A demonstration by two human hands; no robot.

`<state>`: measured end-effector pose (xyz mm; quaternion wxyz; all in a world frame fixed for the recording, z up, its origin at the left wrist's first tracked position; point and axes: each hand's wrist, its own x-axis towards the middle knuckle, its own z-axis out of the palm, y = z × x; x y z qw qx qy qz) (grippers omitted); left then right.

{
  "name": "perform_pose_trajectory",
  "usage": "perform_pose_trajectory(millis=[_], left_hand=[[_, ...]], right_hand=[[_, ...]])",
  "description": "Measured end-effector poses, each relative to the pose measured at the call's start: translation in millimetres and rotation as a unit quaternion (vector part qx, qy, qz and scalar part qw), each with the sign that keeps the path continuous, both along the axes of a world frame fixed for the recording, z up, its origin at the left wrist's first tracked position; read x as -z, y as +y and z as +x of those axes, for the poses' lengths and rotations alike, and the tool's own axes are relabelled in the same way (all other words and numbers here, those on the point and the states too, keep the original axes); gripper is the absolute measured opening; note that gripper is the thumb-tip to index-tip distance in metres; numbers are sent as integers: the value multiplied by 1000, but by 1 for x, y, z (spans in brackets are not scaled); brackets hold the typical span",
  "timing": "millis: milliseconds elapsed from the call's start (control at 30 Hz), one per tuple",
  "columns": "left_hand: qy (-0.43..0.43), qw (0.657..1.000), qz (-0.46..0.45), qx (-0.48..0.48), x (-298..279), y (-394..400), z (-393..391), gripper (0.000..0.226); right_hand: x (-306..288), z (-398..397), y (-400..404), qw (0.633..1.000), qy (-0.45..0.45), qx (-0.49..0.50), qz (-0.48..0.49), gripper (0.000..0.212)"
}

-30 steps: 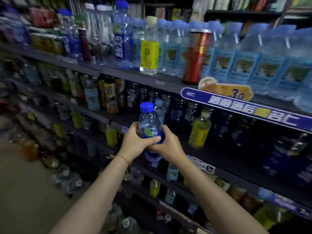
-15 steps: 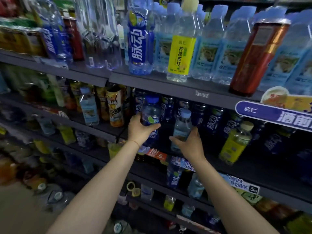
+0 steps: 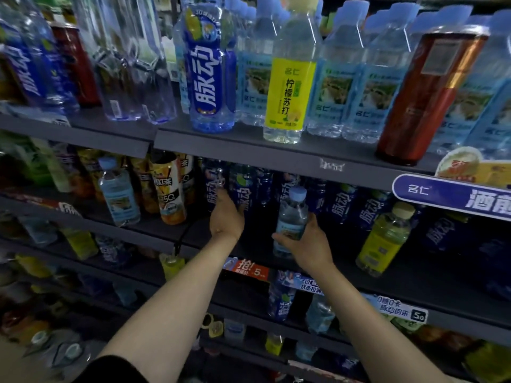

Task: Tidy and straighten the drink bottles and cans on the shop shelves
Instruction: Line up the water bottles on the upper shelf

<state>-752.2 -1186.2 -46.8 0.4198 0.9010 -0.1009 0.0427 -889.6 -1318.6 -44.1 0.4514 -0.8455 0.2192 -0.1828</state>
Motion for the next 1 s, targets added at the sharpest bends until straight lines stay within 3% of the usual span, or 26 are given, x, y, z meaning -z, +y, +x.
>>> perform_pose_trajectory(millis=[167,333,467,567,700,833,1000], left_hand=[[45,997,-63,22,0,10,-6,57],[17,995,-64,76,-11,11,-37,38],[107,958,-226,137,-32,8,-84,9],[135,927,-311,158,-49,2,-121,29],[74,912,-342,214,-77,-12,-169,46],[9,896,-357,264,-102,-31,-216,37],[-80,873,-375,300,-156,-82,-276,55]], right_hand=[[-3,-2,-3,1000,9,-8,17,76],[-22,-14,-7,999,5,-26,31,66],[-42,-40,1,997,-32,-38,58,49],[-63,-67,-4,993,-34,-90,73,38],[-98,-114,-28,984,-32,-165,60,31],[-121,-157,-54,970,-9,-241,31,50],[-166,-216,-99,963,-148,-224,38,49]])
